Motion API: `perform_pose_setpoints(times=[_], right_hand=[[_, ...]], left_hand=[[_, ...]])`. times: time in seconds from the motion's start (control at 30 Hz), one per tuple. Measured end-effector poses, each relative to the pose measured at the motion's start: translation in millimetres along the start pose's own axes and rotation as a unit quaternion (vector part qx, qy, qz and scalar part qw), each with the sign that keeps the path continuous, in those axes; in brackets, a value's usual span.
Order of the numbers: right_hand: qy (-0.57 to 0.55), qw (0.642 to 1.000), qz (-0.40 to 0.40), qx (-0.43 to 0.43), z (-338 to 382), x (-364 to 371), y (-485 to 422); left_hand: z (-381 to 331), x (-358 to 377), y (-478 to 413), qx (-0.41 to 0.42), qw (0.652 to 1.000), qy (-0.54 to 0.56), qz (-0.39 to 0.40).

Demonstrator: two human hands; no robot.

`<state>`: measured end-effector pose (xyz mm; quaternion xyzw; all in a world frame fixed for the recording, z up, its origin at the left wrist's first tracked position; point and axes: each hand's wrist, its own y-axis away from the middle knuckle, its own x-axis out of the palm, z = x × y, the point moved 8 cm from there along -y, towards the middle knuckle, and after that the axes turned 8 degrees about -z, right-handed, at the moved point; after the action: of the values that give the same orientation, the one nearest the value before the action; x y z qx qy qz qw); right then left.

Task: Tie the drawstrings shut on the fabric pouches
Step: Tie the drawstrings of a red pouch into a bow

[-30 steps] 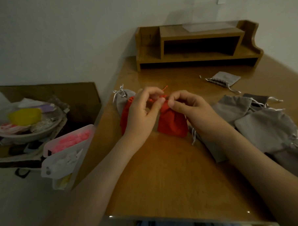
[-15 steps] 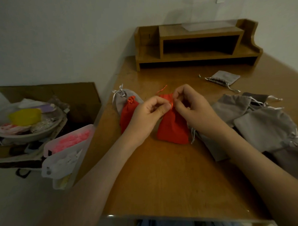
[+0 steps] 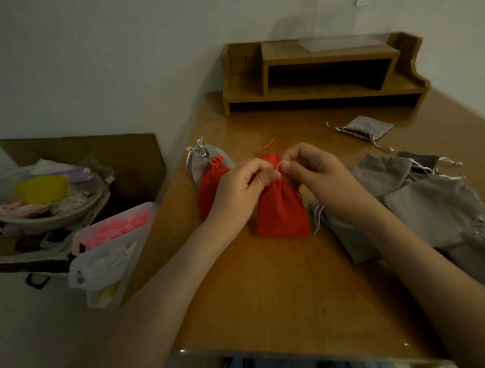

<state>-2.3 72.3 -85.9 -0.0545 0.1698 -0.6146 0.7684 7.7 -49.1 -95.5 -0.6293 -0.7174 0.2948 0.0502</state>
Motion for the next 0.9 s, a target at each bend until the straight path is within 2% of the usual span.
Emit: perform_pose_setpoints(times=[0.13,0.27,0.37,0.5,0.6,0.77,0.9], right_hand=[[0.031,0.999,-0.016,-0.022,1,-3,0],[0.071,0.996,-0.033,-0.053,3,-4,0],[0.051,0.996,-0.044,-0.062,7,-7,0],[0.006,0.998,-0.016,-0.058,4,-2,0],[-0.043,0.999,0.013,-0.01,-2,1,0],[-0.017,0.987,0.08,0.139,-31,10,7],[-0.047,0.978,0.115,0.167,-31,12,8]], left_hand=[[5,9,0,-0.03,0.998,0.021,0.046],[1,16,4,-0.071,0.987,0.104,0.095],[-2,18,5,-0.094,0.978,0.154,0.108],[-3,18,5,-0.106,0.97,0.185,0.117],[-3,15,4,-0.112,0.968,0.204,0.098],[9,8,0,-0.159,0.947,0.274,0.045],[12,11,1,-0.19,0.936,0.291,0.048]])
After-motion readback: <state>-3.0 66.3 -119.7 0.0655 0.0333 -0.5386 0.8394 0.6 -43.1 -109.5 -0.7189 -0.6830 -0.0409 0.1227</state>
